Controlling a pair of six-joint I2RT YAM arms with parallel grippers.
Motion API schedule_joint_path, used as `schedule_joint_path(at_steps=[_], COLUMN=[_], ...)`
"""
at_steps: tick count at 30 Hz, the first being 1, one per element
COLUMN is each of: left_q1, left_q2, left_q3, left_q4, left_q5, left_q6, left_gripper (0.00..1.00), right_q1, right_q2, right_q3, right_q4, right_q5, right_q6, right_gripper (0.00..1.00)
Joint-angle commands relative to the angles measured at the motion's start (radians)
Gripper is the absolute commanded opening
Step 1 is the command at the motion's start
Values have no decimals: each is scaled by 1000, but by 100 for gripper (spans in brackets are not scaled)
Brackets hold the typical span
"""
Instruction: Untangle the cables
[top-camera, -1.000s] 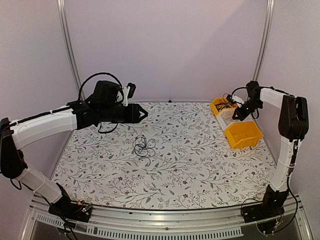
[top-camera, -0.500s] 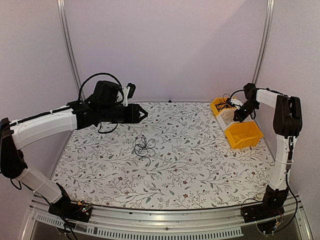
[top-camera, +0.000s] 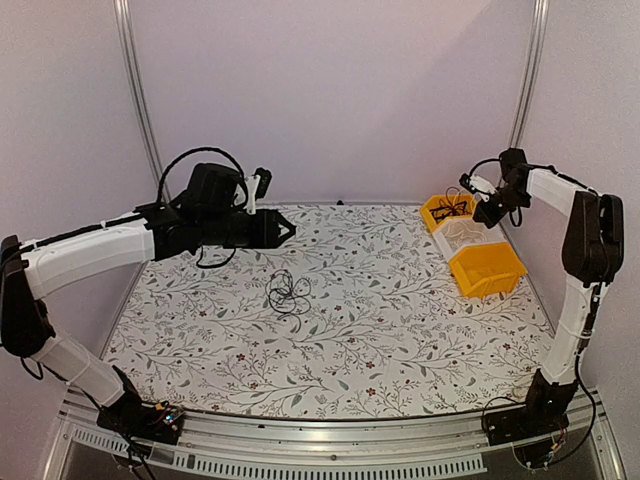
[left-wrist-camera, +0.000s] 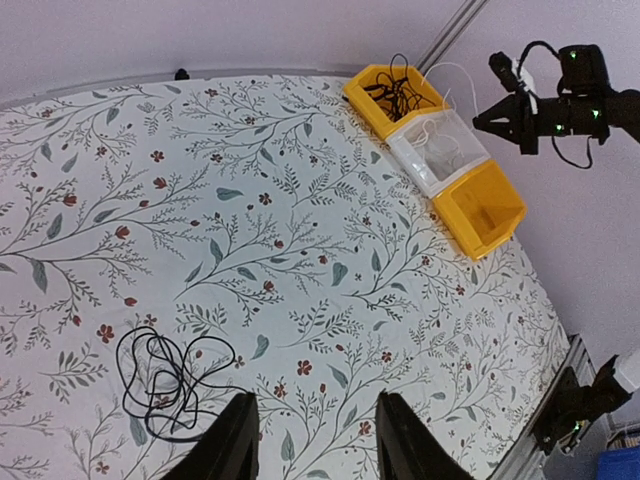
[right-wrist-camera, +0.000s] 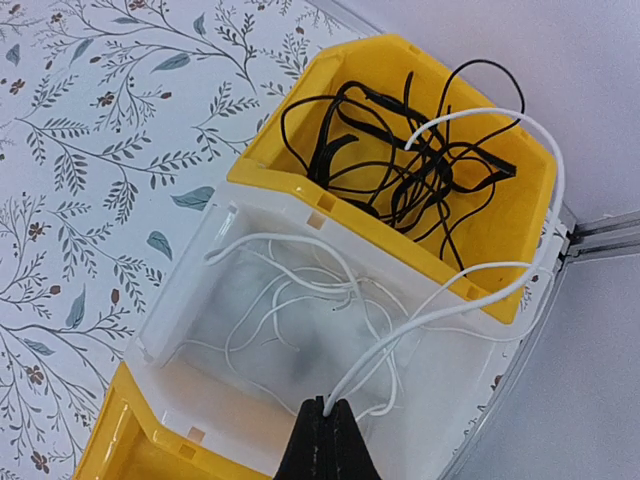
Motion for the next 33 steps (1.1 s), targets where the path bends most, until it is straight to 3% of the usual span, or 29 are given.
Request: schedule_joint_path(at_steps=[1,16,33], left_q1=[-7,-6,-6], left_q2=[15,46,41], left_q3=[-6,17,1], left_q4=[27,22,12], left_q5=[12,28,22], left_q6=[10,28,20], left_gripper=[43,43,43], right_q1=[-5,-5,-6], right_q2=[-103,-150,35], right_q3=[-46,-112,41], right_q4=[31,-114,-297], right_q5=[-39,-85,-29], right_q6=[-37,-162,-222], right_gripper=[0,0,0])
